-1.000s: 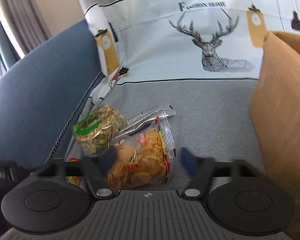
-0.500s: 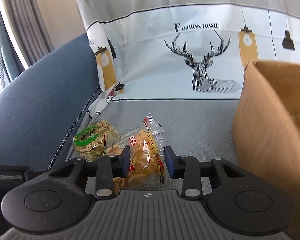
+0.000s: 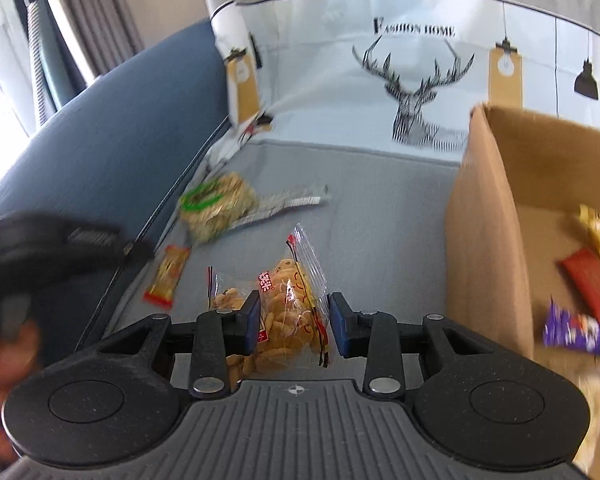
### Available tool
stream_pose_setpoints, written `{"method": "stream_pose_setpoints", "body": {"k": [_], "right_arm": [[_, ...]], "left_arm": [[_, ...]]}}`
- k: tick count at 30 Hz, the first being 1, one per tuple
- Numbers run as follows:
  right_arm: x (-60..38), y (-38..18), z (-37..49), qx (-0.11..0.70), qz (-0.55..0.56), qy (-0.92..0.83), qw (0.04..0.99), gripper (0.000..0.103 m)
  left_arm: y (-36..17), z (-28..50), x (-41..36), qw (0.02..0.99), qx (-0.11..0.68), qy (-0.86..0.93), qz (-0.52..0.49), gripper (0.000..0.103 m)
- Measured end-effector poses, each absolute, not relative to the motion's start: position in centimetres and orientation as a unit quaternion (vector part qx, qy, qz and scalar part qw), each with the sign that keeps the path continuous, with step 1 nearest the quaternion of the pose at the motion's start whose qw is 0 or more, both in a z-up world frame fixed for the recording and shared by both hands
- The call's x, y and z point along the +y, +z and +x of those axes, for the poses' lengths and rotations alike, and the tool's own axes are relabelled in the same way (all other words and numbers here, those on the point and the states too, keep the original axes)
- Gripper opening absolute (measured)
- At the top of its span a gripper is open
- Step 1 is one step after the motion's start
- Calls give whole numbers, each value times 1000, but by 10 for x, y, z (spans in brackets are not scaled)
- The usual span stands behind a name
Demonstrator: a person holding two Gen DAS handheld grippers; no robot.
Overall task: Organize snacks
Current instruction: 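Grasp the cracker bag with the right tool while the left tool grasps the small gold bar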
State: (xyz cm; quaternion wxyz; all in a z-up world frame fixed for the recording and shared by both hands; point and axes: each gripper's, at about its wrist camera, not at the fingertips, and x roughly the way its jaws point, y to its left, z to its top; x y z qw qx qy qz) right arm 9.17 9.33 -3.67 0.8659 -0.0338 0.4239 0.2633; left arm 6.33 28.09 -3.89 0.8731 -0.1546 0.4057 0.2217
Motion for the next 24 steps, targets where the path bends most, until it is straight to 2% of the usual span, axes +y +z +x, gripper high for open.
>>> {"method": "stream_pose_setpoints", "body": {"k": [5,8,12,15,16,17,19,21,24], "right_arm": [[93,-41,74,430,-66,274,858,37],[98,-47,71,434,-80,279,853,38],[106,-57,70,446,-103,265,849,41],[109,-59,68,445,-109,264,849,45],[111,-60,67,445,-110,261,850,48],[111,-61,67,444,-109,261,850,53],[112,-61,67,442,-104,261,852,66],[112,-60,66,437,-104,258,855,85],[114,-62,67,435,-106,257,856,92]], "left_arm": [[-55,83,259,866,440,232,-55,45],[-69,95,250,854,460,242,-4,48],[-81,101,255,846,475,243,0,48],[-85,101,264,841,483,241,-26,38],[-85,100,266,841,484,239,-35,26],[-85,99,268,841,484,237,-44,22],[-82,95,270,844,480,232,-54,20],[-78,92,272,849,475,223,-66,20],[-68,82,275,856,464,208,-98,20]]}}
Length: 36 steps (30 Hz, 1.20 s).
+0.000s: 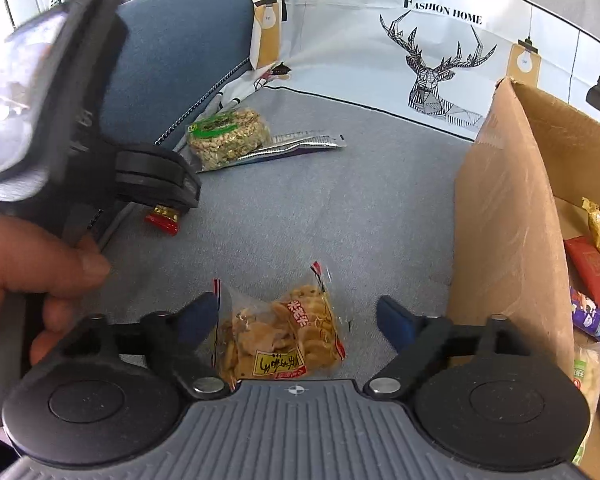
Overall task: Organize snacks
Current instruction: 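Grasp the cracker bag with the right tool while the left tool grasps the small gold bar, then lift the cracker bag and gold bar and carry both toward the cardboard box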
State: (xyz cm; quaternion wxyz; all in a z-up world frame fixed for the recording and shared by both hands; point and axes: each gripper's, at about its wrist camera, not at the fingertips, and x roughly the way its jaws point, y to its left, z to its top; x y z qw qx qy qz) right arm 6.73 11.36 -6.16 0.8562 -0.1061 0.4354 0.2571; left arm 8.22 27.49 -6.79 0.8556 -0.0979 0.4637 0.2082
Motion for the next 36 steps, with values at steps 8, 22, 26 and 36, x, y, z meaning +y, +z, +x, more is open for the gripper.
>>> {"method": "stream_pose_setpoints", "body": {"k": [8,22,26,36], "right_arm": [[129,-89,73,471,-139,252,834,98],[131,-101,69,472,-151,278,823,77],[129,-96,66,463,-143,283,828,72],[110,-54,50,382,-119,287,870,72]], "left_arm": [[-77,74,281,830,504,172,-168,20],[-82,83,273,837,507,163,-124,19],[-77,79,276,842,495,165,-135,19],[-48,60,269,871,438,146,-167,19]]}}
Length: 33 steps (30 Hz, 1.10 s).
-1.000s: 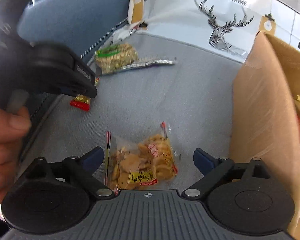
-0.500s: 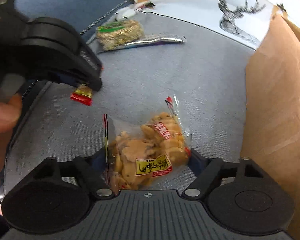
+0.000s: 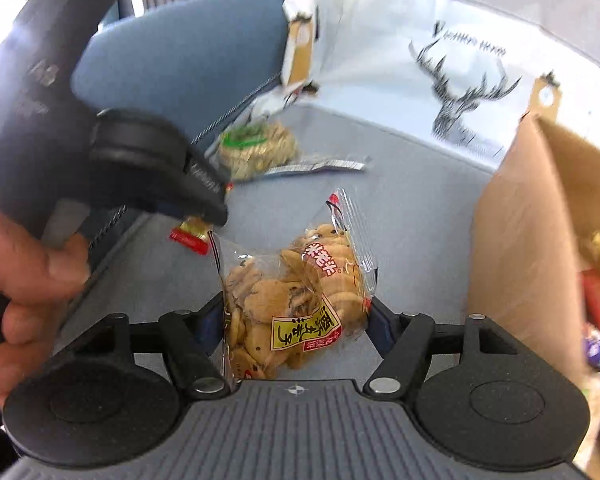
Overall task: Organize snacks
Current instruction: 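Lift the cracker bag and gold bar and carry both toward the cardboard box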
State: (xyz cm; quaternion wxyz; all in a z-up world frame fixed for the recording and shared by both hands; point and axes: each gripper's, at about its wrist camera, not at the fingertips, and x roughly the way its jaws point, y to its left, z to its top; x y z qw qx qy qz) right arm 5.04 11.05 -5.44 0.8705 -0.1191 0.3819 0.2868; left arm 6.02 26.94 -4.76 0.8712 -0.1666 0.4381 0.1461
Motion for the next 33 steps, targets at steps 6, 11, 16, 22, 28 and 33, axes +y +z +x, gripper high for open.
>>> {"method": "stream_pose_setpoints", "body": {"k": [6,11,16,22,28,33], "right_arm": [[88,-32,37,343,-102,284,889,71],[68,-6,25,287,-101,284,910,71],[31,27,19,235,-87,269,930,71],[-35,65,20,169,-78,236,954,71],[-99,53,30,141,-81,164,973,72],[-136,41,46,169,-65,132,975,71]], "left_arm": [[-23,39,258,893,389,137,-183,19],[-2,23,242,913,341,127,-185,19],[18,10,222,932,293,113,-181,19],[33,4,193,948,253,89,-172,19],[38,15,160,955,236,60,-171,19],[38,29,128,959,228,31,-166,19]]}}
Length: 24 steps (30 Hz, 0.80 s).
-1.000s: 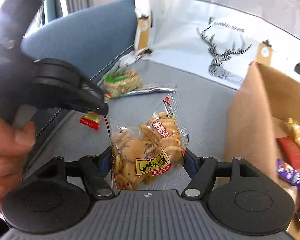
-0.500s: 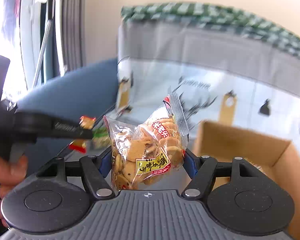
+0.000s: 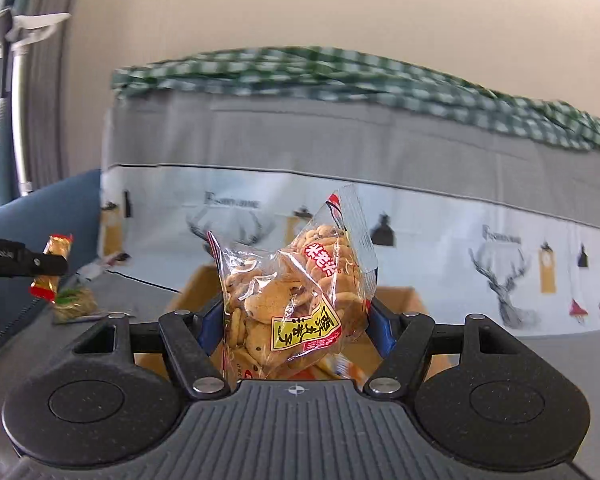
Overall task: Organize snacks
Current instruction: 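Lift the cracker bag and gold bar and carry both toward the cardboard box, then hold both snacks over the cardboard box and open both tools to drop them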
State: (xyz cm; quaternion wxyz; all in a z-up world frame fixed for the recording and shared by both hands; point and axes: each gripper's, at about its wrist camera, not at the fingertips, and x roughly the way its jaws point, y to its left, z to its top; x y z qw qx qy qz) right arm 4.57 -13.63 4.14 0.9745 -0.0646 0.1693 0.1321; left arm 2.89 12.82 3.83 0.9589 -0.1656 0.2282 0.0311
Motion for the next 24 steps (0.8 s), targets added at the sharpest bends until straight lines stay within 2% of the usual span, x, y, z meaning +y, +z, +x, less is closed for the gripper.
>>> {"method": "stream_pose_setpoints", "body": {"k": [16,24], "right_arm": [[-189,19,32,147,-153,84,973,72],[-188,6,32,150,-203,82,964,72]], "left_arm": [[33,46,35,971,202,-64,-111,19],[25,54,13,970,202,-91,-104,19]]}}
